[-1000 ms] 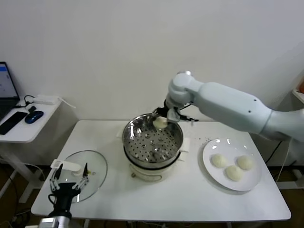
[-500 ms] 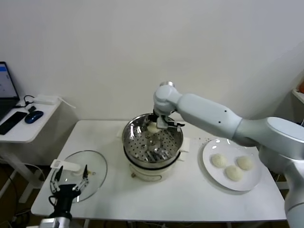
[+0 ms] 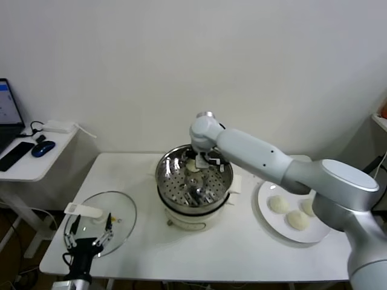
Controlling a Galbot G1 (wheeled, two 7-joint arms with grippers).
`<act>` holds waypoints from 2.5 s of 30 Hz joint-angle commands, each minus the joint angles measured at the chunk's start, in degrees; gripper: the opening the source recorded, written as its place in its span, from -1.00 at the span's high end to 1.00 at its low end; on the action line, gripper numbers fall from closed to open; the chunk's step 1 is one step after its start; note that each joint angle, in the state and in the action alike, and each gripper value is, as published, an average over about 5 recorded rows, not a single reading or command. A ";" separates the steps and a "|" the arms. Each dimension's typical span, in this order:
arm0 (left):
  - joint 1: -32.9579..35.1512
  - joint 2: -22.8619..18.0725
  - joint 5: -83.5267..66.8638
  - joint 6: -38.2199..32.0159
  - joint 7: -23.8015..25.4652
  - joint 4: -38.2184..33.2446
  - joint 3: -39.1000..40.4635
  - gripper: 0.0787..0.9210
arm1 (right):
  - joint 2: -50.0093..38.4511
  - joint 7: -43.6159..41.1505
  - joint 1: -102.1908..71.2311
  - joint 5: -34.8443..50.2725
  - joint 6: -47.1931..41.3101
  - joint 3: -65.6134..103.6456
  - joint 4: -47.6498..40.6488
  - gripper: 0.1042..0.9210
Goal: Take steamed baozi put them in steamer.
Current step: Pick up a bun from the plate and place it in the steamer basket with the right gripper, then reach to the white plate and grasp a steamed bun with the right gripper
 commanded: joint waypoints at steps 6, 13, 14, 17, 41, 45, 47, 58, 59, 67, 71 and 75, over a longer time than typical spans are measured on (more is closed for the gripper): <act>0.08 -0.06 -0.25 0.04 -0.08 0.20 0.00 -0.77 | 0.37 -0.11 -0.74 -1.77 2.27 2.02 -0.63 -0.75; -0.05 0.00 -0.36 0.25 -0.08 -0.08 -0.17 -0.77 | -4.57 -3.88 6.18 10.25 2.21 -0.61 4.65 -0.76; -0.08 0.00 -0.35 0.29 -0.08 -0.14 -0.17 -0.77 | -6.26 -4.77 7.95 13.80 1.39 -1.82 5.98 -0.76; -0.17 0.08 -0.27 0.45 -0.04 -0.36 -0.18 -0.77 | -12.11 -7.04 13.50 24.55 -2.73 -6.39 10.07 -0.76; -0.05 0.13 -1.37 2.06 0.30 -3.10 0.32 -0.77 | -41.67 -1.02 8.43 69.02 -42.26 -17.02 5.77 -0.76; -0.26 -0.31 -1.58 2.65 0.32 -4.20 0.31 -0.77 | -40.99 -1.37 3.85 64.78 -42.76 -13.98 3.52 -0.76; -0.31 -0.31 -1.47 2.68 0.31 -4.19 0.26 -0.77 | -40.22 -1.62 2.44 63.02 -42.84 -13.16 2.20 -0.76; 0.30 0.04 -1.34 2.42 0.11 -3.24 -0.43 -0.77 | -35.30 -2.70 -2.90 56.23 -42.36 -9.98 -4.20 -0.76; 0.28 0.05 -1.33 2.40 0.12 -3.19 -0.43 -0.77 | -35.04 -2.68 -3.14 56.12 -42.39 -9.98 -4.38 -0.76; -0.35 0.58 -0.90 2.48 0.15 -2.86 -0.47 -0.77 | -33.00 -2.63 -5.06 56.23 -43.00 -9.62 -5.72 -0.76; -0.36 0.68 -0.89 2.49 0.16 -2.85 -0.47 -0.77 | -32.50 -2.80 -5.37 56.47 -43.19 -9.81 -5.68 -0.76; -0.29 0.57 -0.84 2.42 0.17 -2.74 -0.35 -0.77 | -31.94 -2.78 -5.68 56.20 -43.13 -9.74 -6.24 -0.76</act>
